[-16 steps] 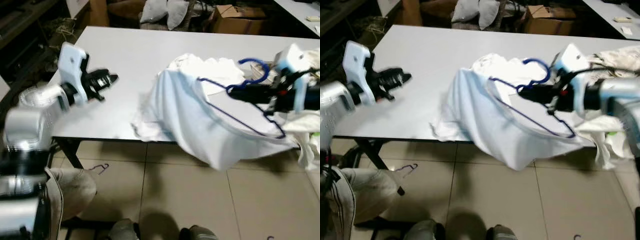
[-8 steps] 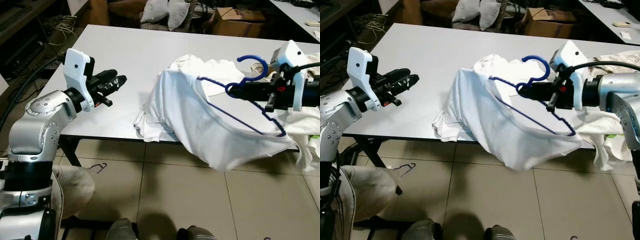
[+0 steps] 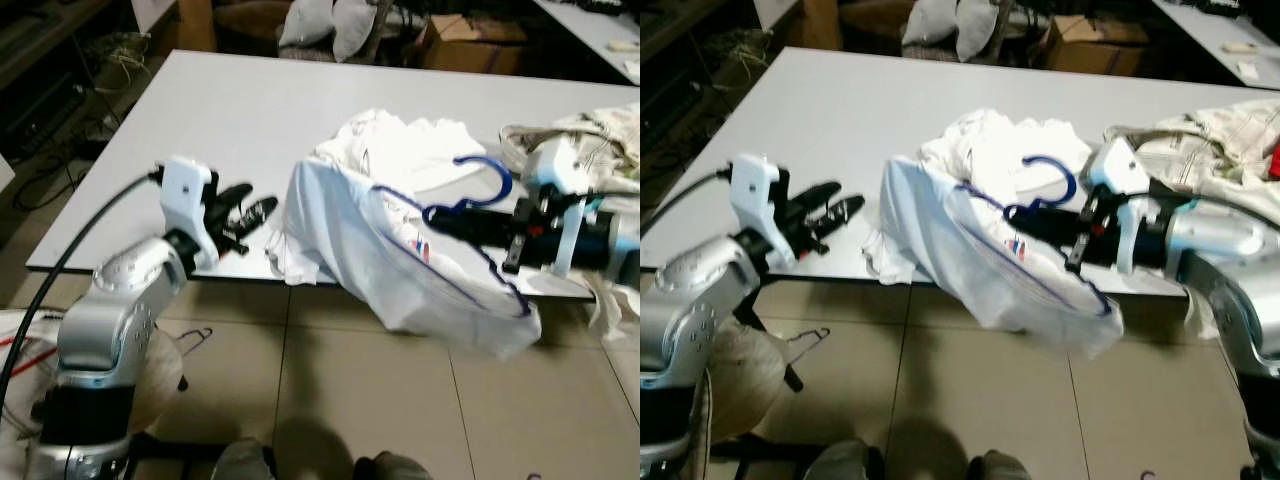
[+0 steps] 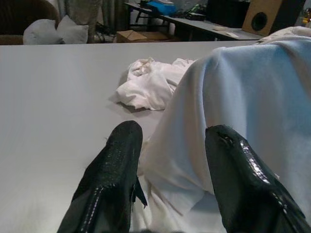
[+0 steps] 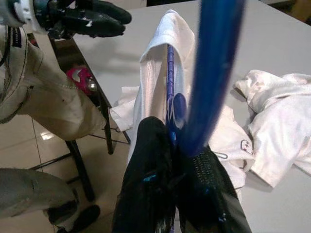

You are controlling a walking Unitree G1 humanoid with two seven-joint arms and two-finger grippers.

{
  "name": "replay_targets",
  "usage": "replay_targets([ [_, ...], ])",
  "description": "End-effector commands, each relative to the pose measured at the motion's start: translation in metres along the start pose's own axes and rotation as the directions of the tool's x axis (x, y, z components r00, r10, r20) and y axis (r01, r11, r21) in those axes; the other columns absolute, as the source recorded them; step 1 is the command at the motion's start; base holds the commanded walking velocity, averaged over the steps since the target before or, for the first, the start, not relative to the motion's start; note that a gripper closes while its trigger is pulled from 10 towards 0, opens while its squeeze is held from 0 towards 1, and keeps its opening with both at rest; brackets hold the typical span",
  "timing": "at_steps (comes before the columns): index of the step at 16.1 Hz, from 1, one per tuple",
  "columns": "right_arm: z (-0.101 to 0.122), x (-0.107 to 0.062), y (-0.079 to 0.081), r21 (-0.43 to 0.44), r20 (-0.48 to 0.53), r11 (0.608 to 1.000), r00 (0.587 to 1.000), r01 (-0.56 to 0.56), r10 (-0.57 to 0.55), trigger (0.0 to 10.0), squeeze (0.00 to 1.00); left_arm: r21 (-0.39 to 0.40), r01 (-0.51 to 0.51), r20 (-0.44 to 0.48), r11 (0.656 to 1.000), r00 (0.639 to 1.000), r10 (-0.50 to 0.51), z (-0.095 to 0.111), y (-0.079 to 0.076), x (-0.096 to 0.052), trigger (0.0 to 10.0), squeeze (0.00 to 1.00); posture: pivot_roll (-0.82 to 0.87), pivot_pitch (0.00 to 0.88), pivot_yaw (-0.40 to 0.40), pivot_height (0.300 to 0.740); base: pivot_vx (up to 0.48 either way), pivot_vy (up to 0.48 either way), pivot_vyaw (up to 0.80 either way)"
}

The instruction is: Hang hanger

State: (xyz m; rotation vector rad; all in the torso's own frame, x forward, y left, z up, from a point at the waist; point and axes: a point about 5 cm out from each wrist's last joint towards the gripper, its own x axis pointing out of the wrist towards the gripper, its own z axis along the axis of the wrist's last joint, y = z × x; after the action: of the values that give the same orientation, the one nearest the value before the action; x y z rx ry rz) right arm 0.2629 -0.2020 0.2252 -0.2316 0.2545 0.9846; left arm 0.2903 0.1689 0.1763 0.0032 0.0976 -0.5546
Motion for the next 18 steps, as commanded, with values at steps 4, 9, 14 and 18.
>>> replay_targets([
  [4,0.000,-0.009,0.017,0.011,0.069,0.999,0.997,0.039,-0.040,10.0,0.00,0.038,-0.049,0.009,0.998,0.999,0.049,-0.001,-0.006,-0.007,10.0,0.00,-0.07,0.000,-0.023,0.740,0.000,0.000,0.00],
  [9,-0.012,-0.009,0.036,0.078,0.083,0.996,0.996,0.038,-0.045,10.0,0.00,0.051,-0.049,0.000,0.998,0.999,0.049,-0.003,-0.010,-0.009,10.0,0.00,-0.07,0.000,-0.003,0.740,0.000,-0.192,0.00],
  [14,-0.013,-0.015,0.042,0.059,0.071,0.998,0.997,0.016,-0.020,10.0,0.00,0.067,-0.036,0.001,0.997,0.999,0.036,0.000,-0.010,-0.007,10.0,0.00,-0.08,0.000,0.004,0.740,0.000,-0.250,0.00],
  [18,-0.014,-0.015,0.047,0.054,0.058,0.998,0.998,-0.020,0.017,10.0,0.00,0.079,-0.035,-0.002,0.996,0.999,0.035,0.000,-0.012,-0.009,10.0,0.00,-0.07,0.000,-0.001,0.740,0.000,-0.355,0.00],
])
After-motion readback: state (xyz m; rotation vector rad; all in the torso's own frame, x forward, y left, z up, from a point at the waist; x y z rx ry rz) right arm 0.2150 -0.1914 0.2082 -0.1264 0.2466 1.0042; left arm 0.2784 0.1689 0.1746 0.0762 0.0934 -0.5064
